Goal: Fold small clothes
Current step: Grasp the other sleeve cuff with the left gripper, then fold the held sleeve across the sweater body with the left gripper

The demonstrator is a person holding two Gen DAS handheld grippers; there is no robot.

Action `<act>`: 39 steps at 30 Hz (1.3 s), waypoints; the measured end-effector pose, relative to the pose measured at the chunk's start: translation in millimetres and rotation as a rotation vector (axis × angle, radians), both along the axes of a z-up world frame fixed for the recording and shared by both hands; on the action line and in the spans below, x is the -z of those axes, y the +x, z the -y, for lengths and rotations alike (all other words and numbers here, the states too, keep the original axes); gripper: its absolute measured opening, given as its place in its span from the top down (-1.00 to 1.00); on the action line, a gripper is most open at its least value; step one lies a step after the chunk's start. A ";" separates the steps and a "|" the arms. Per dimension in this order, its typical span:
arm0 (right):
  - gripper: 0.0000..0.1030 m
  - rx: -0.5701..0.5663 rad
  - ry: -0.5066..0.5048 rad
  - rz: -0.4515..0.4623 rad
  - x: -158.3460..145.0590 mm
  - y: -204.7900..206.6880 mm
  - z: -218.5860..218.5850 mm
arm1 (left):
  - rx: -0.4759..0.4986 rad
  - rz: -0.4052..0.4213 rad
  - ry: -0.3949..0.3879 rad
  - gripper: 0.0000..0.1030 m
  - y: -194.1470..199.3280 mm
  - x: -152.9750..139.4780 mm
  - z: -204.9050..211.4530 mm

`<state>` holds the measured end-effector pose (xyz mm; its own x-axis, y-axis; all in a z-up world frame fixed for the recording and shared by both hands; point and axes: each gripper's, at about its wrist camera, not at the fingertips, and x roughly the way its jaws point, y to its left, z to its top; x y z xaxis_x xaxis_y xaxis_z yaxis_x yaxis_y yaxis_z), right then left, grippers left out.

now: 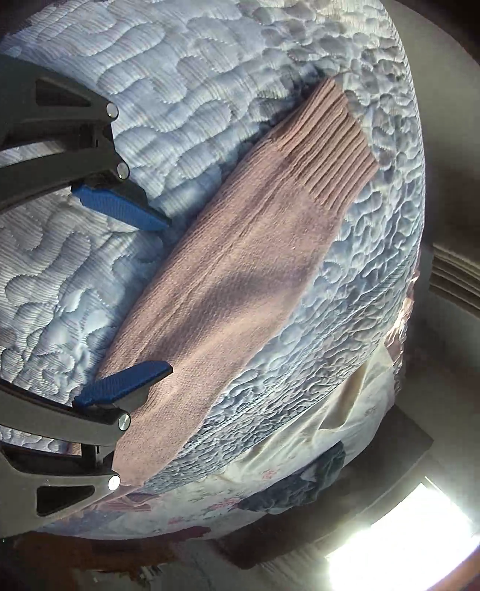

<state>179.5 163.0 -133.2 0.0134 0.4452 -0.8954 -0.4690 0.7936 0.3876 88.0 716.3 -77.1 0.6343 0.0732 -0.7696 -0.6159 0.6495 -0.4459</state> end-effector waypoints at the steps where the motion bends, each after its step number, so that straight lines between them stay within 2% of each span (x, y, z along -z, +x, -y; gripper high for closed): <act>1: -0.18 0.005 0.002 -0.002 1.3 0.8 -0.4 | -0.021 0.016 -0.019 -0.41 0.1 1.7 -9.4; 5: -0.19 0.019 0.011 -0.008 3.8 6.2 -2.2 | -0.065 0.064 -0.053 -0.41 4.6 7.5 -33.7; 11: -0.19 0.022 -0.002 0.003 6.6 4.8 -3.8 | -0.047 0.065 -0.006 -0.40 15.9 9.5 -44.8; 13: -0.24 0.015 -0.010 0.016 7.0 3.2 -5.6 | -0.045 0.059 0.006 -0.32 18.0 9.9 -45.6; 16: -0.32 0.009 -0.011 0.026 7.8 1.0 -8.1 | -0.055 0.038 0.038 0.00 14.6 9.7 -47.1; 18: -0.32 0.005 -0.016 0.033 7.6 0.3 -8.6 | -0.072 0.023 0.042 0.50 10.9 10.2 -51.7; 20: -0.32 0.005 -0.014 0.034 7.2 0.3 -8.7 | -0.081 0.028 0.016 0.77 6.4 10.6 -55.1; 22: -0.29 0.008 -0.009 0.033 6.7 0.3 -6.8 | -0.073 0.047 0.000 0.84 4.6 7.4 -51.6; 25: -0.29 0.018 0.003 0.025 4.7 -0.1 -2.9 | -0.018 0.083 0.015 0.87 13.1 -5.8 -32.0; 28: -0.28 0.029 0.024 0.011 1.8 -1.2 4.1 | 0.050 0.141 -0.006 0.87 26.9 -22.1 -3.0; 33: -0.28 0.039 0.041 0.013 -5.0 -5.2 18.7 | 0.214 0.188 0.005 0.87 58.7 -42.2 70.2; 39: -0.28 0.071 0.062 0.014 -8.1 -6.0 44.4 | 0.354 0.202 -0.030 0.87 95.0 -36.5 154.6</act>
